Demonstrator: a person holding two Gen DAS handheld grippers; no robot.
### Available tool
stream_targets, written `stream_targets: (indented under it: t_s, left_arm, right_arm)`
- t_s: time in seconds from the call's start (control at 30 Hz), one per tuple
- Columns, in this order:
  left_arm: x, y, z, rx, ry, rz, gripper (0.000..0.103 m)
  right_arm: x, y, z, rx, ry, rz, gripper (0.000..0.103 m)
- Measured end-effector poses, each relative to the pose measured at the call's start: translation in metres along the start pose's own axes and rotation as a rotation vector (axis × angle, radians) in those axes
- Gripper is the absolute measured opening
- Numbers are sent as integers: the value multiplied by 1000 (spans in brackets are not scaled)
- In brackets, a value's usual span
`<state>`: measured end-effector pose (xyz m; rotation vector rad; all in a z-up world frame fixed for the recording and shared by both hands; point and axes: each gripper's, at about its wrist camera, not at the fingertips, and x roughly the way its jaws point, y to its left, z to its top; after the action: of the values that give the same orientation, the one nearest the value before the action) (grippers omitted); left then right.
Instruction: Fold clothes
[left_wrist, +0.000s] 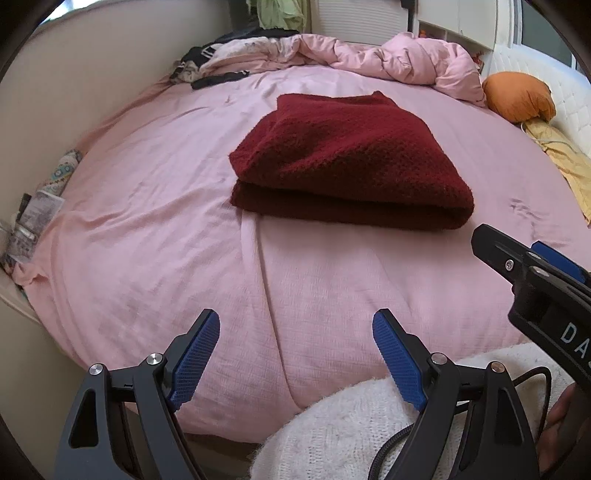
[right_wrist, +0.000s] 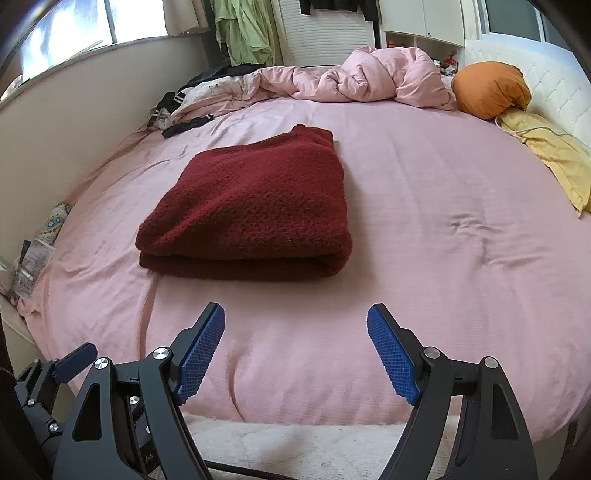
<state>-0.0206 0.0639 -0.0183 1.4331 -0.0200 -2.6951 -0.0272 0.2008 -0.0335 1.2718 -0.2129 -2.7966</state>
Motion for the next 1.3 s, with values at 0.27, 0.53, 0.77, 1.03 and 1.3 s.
stream_targets:
  t_s: [0.27, 0.53, 0.77, 1.03, 1.3]
  left_arm:
    - [22, 35, 0, -180, 97, -278, 85]
    - [58, 58, 22, -408, 160, -489, 86]
    - [92, 68, 26, -950, 106, -724, 103]
    - [99, 46, 39, -784, -27, -522, 103]
    - [107, 71, 34, -932, -165, -757, 103]
  right_arm:
    - [14, -28, 7, 161, 99, 185, 80]
    - [58, -89, 10, 583, 247, 580, 80]
    - [90, -117, 7, 859, 149, 745, 91]
    - [105, -90, 7, 854, 113, 789, 91]
    - [123, -91, 12, 903, 104, 897, 92]
